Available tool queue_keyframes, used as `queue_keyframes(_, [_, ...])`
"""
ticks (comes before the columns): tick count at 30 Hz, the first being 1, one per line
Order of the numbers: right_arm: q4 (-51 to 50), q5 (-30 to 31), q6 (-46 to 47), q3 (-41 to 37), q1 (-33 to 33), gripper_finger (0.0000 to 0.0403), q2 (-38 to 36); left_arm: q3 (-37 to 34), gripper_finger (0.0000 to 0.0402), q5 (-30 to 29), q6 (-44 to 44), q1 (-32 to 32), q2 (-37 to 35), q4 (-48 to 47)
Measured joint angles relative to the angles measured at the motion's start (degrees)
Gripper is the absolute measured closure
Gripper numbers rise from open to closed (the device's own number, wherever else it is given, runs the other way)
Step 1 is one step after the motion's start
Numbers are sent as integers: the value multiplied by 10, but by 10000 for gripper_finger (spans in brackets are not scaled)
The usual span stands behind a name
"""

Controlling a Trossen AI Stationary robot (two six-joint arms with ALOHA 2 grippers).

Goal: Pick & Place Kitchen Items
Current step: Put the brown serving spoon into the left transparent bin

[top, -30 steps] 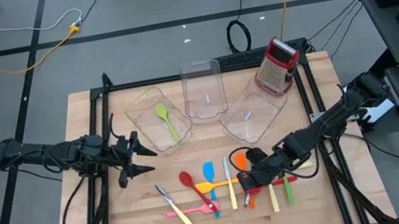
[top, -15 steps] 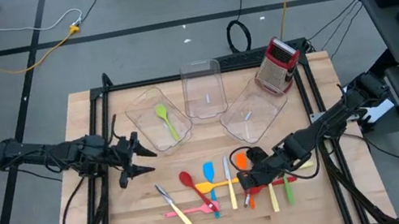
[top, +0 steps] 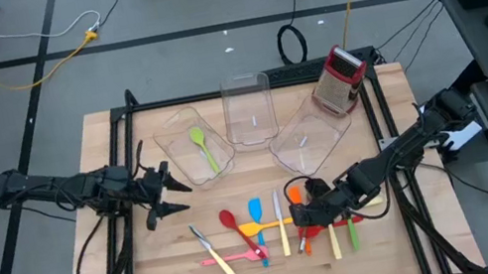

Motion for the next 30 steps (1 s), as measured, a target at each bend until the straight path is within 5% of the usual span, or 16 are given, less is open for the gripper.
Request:
queue_keyframes(10, [-13, -13, 81, 0, 0, 237, 0, 0, 160, -3, 9, 0, 0, 0])
queue_keyframes(30, [52, -42, 123, 0, 5, 242, 81, 0, 160, -24, 13, 0, 0, -4])
